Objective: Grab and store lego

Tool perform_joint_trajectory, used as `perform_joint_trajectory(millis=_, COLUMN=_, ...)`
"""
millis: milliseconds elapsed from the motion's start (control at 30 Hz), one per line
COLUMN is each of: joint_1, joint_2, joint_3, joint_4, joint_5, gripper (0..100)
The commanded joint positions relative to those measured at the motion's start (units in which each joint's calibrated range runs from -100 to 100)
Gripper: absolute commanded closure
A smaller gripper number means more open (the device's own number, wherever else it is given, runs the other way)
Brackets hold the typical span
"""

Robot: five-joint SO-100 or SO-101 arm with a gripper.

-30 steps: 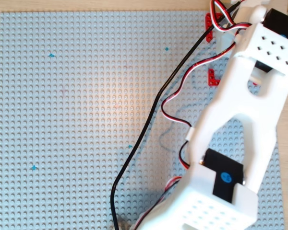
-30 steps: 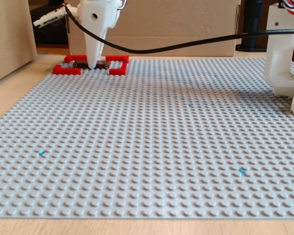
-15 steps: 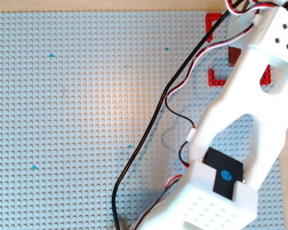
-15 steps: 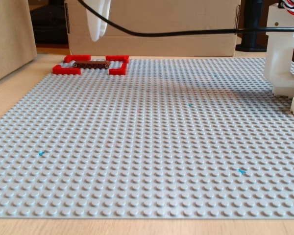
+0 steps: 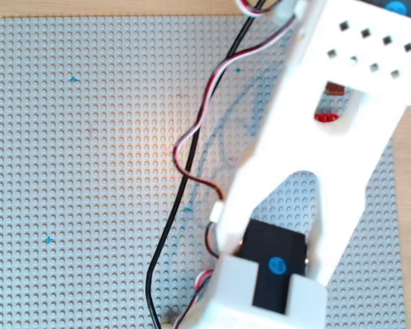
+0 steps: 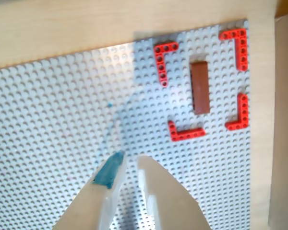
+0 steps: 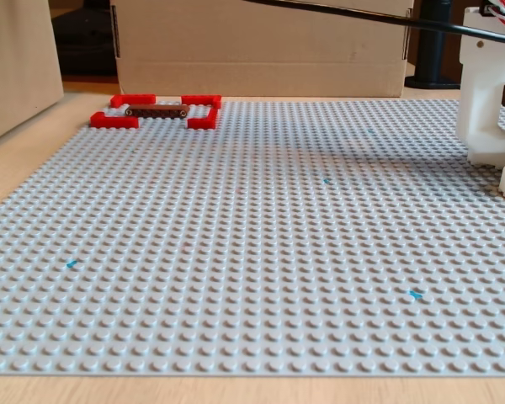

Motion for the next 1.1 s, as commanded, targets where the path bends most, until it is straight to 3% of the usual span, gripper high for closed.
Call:
perform_joint_trajectory(millis=0, joint_1=-3.1, joint_2=-13.7, joint_3=10.5, joint_4=0.6, joint_5=-2.1, gripper=98)
perform_joint_trajectory(millis=633, joint_1=-12.5, joint_2=-66.9, joint_3=88.9, joint_4=-1.7, joint_5=-7.5, gripper=98)
perform_joint_trajectory(millis=900, joint_1=-14.4, joint_2=-96.1, joint_3=116.2, joint_4=-8.1, joint_5=-7.7, gripper=98)
perform_joint_trajectory(millis=1067, joint_1=-14.3, joint_2=-116.7, joint_3=127.6, joint_4=-4.9, joint_5=-7.6, gripper=98)
